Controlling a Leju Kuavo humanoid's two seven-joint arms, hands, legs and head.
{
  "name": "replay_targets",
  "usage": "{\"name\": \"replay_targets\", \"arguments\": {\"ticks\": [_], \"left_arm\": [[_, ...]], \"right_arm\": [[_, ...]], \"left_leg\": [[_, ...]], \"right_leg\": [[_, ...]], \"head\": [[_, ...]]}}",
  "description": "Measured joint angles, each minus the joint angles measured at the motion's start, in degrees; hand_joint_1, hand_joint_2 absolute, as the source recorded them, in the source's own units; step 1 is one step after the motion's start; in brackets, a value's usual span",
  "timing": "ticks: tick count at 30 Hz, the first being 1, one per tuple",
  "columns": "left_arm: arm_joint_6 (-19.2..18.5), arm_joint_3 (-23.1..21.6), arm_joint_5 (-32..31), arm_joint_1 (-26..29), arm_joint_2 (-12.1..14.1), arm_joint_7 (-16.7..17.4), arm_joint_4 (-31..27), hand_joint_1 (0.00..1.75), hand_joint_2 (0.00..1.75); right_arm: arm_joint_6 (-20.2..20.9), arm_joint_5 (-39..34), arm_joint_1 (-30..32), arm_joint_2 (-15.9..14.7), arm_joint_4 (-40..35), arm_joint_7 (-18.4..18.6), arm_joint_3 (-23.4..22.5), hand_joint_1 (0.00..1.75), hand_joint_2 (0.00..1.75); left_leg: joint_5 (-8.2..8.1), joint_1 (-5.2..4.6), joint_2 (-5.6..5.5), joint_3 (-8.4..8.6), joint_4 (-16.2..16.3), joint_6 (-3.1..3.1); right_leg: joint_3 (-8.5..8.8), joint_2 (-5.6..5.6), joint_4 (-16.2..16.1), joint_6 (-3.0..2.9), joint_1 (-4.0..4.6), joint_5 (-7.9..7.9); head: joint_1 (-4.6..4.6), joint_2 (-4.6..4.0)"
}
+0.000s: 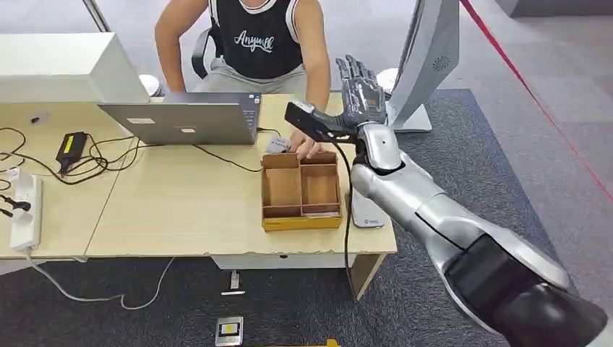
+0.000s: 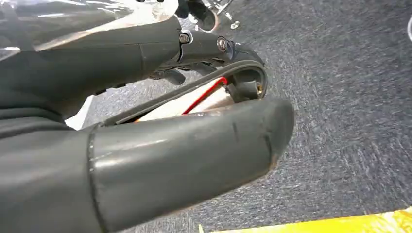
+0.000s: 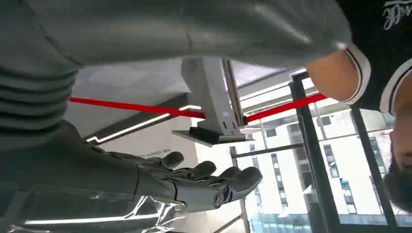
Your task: Pass the card to the sensor for recognition and then transmit it.
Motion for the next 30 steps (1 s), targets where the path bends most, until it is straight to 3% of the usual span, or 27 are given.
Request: {"name": "replay_targets", "arguments": {"ticks": [10, 11, 20, 27, 30], "left_arm": [[0.0, 0.0, 0.0, 0.2, 0.0, 0.0, 0.0, 0.0, 0.0], [0.0, 0.0, 0.0, 0.2, 0.0, 0.0, 0.0, 0.0, 0.0], [0.1, 0.0, 2.3, 0.2, 0.0, 0.5, 0.0, 0.0, 0.0], [0.6, -0.4, 4.5, 0.3, 0.0, 0.7, 0.0, 0.0, 0.0], [0.8, -0.6, 5.4, 0.3, 0.0, 0.5, 0.0, 0.0, 0.0]], "right_arm": [[0.0, -0.2, 1.0, -0.7, -3.3, -0.1, -0.8, 0.0, 0.0], [0.0, -0.3, 1.1, -0.8, -3.6, -0.1, -0.9, 0.0, 1.75], [0.9, -5.7, 5.4, -2.5, -9.9, -3.9, -1.4, 0.0, 1.75], [1.0, -7.6, 17.7, -6.3, -22.1, -5.7, -1.5, 0.0, 1.75], [3.7, -6.1, 23.2, -8.0, -28.3, -6.5, -1.9, 0.0, 1.75]], "left_leg": [[0.0, 0.0, 0.01, 0.0, 0.0, 0.0], [0.0, 0.0, 0.01, 0.0, 0.0, 0.0], [-0.01, 0.0, 0.01, 0.02, 0.0, 0.01], [-0.07, 0.0, 0.01, 0.04, 0.0, 0.0], [-0.09, 0.0, 0.01, 0.03, 0.0, -0.01]], "right_leg": [[0.01, 0.0, 0.0, 0.0, 0.0, 0.01], [0.01, 0.0, 0.0, 0.0, 0.0, 0.01], [0.01, 0.0, 0.0, -0.01, 0.0, -0.01], [0.03, 0.0, -0.1, -0.02, 0.0, -0.03], [0.04, 0.0, -0.1, -0.05, 0.0, -0.07]], "head": [[0.0, 0.02], [0.0, 0.02], [-0.02, 0.0], [0.0, 0.02], [0.0, 0.0]]}}
